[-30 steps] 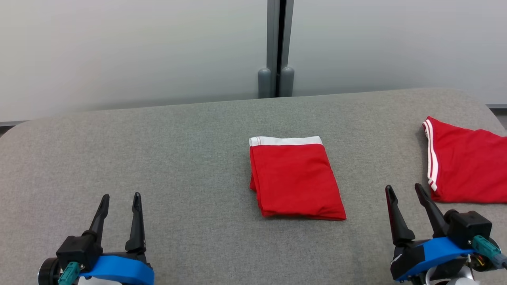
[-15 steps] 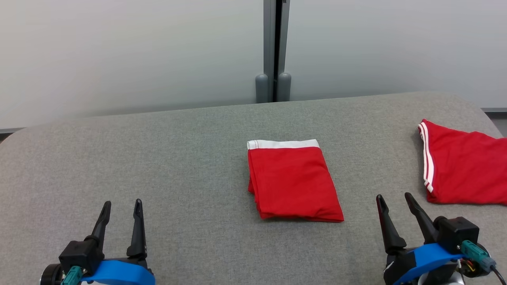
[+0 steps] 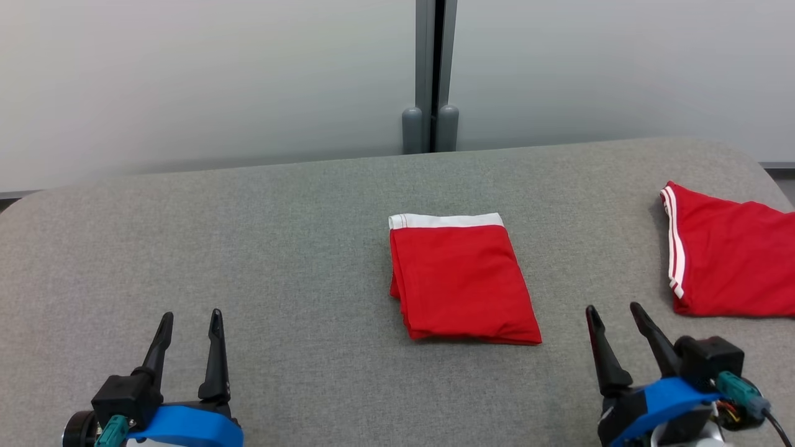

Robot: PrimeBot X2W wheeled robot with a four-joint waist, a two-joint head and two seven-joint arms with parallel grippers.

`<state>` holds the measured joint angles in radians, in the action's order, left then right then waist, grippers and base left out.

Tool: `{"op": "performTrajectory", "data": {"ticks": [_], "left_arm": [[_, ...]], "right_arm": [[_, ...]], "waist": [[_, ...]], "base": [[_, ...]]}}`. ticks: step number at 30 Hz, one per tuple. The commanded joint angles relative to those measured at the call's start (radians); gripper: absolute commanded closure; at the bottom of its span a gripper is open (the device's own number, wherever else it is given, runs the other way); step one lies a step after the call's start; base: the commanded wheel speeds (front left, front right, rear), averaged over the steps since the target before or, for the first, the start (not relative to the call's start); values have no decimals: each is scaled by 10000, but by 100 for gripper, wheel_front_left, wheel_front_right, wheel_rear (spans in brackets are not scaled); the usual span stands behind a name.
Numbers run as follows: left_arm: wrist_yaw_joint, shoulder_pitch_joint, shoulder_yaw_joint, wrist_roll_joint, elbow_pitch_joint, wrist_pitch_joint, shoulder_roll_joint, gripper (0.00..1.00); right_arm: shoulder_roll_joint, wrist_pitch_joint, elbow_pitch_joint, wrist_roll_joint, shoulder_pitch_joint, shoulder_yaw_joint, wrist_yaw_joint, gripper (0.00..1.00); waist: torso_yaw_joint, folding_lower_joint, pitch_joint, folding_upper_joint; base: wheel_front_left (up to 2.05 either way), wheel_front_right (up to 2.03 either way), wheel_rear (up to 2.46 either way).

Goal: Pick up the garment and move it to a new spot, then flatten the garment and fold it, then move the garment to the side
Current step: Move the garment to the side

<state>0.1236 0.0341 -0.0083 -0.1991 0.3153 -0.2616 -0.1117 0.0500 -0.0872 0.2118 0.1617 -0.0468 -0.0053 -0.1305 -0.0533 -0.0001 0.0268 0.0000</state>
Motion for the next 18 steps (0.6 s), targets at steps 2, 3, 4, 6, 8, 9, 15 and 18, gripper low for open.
{"op": "performTrajectory", "data": {"ticks": [2,3,4,6,8,9,15,18], "left_arm": [[25,170,46,68,-70,-46,21,0],[26,196,37,73,-84,-46,15,0],[30,228,19,88,-91,-46,3,0],[36,343,-26,99,-108,-46,-28,0],[42,452,-77,119,-133,-46,-50,0],[46,521,-103,129,-130,-46,-72,0],[71,1041,-373,159,-180,-46,-112,0],[80,1254,-572,154,-213,-46,-86,0]], "right_arm": [[11,83,-39,-61,-392,154,-5,0],[11,206,-69,-136,-552,256,-5,0],[14,325,-80,-150,-719,340,-5,0],[129,575,-140,-200,-1249,496,-5,0],[145,1044,-14,-65,-1779,693,-5,0],[139,1357,128,47,-2087,733,-5,0],[115,2814,1614,366,-3981,555,-5,0],[88,3172,2762,343,-4624,245,-5,0]], "waist": [[19,1,70,0],[28,1,131,0],[36,1,183,0],[58,1,304,0],[87,1,437,0],[107,1,510,0],[438,1,1074,0],[695,1,1367,0]], "base": [[0,0,0],[0,0,0],[0,0,0],[0,0,0],[0,0,0],[0,0,0],[0,0,0],[0,0,0]]}}
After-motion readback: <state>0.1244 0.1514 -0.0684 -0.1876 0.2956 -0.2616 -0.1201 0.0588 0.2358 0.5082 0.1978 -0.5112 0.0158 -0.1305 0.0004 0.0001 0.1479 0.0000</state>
